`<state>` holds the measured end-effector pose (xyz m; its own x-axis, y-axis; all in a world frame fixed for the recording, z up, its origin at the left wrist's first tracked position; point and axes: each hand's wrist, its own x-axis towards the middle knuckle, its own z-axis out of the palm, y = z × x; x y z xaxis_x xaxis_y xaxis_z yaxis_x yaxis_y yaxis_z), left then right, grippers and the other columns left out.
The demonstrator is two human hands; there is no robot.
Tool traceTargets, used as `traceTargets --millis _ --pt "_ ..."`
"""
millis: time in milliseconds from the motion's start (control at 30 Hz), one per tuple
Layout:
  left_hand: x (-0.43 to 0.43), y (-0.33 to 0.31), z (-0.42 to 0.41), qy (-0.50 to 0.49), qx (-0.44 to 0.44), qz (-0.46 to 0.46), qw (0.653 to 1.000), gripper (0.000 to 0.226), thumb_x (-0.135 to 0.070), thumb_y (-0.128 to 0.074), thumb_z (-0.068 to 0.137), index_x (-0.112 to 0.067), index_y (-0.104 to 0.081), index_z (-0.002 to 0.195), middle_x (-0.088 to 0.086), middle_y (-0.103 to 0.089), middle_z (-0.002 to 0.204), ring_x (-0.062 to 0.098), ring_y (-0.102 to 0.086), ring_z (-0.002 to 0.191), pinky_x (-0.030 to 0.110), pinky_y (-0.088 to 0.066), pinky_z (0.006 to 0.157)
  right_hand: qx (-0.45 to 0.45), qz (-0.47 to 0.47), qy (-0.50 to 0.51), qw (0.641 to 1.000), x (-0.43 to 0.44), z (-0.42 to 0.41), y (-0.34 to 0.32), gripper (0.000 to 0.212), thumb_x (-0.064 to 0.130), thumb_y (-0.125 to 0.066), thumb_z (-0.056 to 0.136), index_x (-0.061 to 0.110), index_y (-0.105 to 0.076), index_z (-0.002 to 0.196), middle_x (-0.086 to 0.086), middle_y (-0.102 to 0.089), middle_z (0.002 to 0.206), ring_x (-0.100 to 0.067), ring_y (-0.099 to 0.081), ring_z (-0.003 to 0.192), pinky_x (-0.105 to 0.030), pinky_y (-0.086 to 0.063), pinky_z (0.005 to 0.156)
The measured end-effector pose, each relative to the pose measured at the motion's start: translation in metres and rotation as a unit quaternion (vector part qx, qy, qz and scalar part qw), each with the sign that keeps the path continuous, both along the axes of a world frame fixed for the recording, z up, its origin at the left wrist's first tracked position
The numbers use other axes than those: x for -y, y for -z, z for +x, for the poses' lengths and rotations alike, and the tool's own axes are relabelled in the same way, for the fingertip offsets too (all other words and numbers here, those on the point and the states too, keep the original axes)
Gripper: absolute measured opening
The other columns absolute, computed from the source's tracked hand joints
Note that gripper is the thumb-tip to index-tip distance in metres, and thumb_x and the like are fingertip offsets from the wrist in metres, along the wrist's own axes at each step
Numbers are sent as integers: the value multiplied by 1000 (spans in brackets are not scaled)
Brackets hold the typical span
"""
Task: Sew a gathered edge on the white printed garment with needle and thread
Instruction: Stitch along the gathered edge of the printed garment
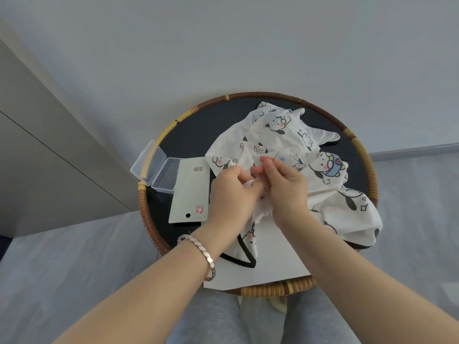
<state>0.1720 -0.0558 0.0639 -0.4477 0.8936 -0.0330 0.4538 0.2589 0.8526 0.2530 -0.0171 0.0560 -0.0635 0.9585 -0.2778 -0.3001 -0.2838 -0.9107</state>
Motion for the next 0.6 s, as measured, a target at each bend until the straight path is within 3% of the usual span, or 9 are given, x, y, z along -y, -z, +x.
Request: traceTargets --millis 100,167,233,267,300,367,433,500,600 --pt "4 12 -14 8 -56 -52 997 13 -6 -60 76 5 -59 70 -2 -52 57 11 -47 55 16 -34 48 47 88 48 994 -18 15 -16 18 13 -56 91 19 -68 79 7 -68 60 -9 -68 74 -21 -54 79" --pt "9 25 -24 3 -74 -77 994 14 -8 -59 79 5 -58 73 0 -53 60 11 -48 57 17 -35 49 41 121 34 991 -27 24 -26 18 11 -55 92 16 -68 80 5 -64 57 -12 -66 66 -18 -54 68" --pt "13 33 -28 -10 -72 -87 994 10 -9 -58 81 -1 -56 76 1 -55 68 12 -50 63 18 -35 52 141 147 -52 978 -33 31 -28 18 12 -53 93 13 -69 84 3 -61 60 -12 -56 53 -17 -51 56" --pt "13 34 -29 -16 -69 -88 994 9 -10 -58 82 -3 -56 77 1 -56 70 12 -50 65 18 -34 52 260 181 -112 942 -38 37 -25 21 13 -51 93 13 -68 80 2 -60 63 -12 -50 50 -17 -47 50" --pt "13 35 -29 -19 -67 -87 994 8 -10 -58 82 -4 -56 78 1 -56 71 12 -50 65 18 -34 52 393 214 -171 878 -44 43 -19 27 12 -49 94 14 -65 73 1 -59 64 -13 -45 50 -17 -40 46" --pt "11 33 -29 -20 -68 -80 994 7 -11 -58 83 -6 -57 78 0 -56 72 9 -49 63 17 -35 52 611 226 -237 721 -63 60 -9 30 4 -42 90 17 -56 67 -2 -51 67 -18 -43 58 -24 -34 50" --pt "9 29 -28 -15 -65 -73 995 6 -11 -58 83 -8 -57 78 -2 -57 72 7 -50 64 16 -37 53 725 195 -209 627 -78 76 -2 26 -5 -41 84 14 -49 68 -6 -50 71 -25 -47 67 -26 -33 52" --pt "8 26 -27 -7 -42 -62 997 8 -12 -58 84 -13 -56 77 -4 -57 73 6 -51 66 14 -38 56 731 174 -183 634 -80 78 0 26 -8 -40 80 12 -40 63 -7 -47 69 -26 -46 67 -27 -26 46" --pt "11 22 -23 12 0 -48 999 13 -15 -60 86 -19 -55 74 -7 -59 73 5 -54 67 13 -41 58 597 165 -206 757 -58 58 -1 13 7 -49 88 17 -57 84 1 -47 69 -16 -46 65 -23 -30 48"
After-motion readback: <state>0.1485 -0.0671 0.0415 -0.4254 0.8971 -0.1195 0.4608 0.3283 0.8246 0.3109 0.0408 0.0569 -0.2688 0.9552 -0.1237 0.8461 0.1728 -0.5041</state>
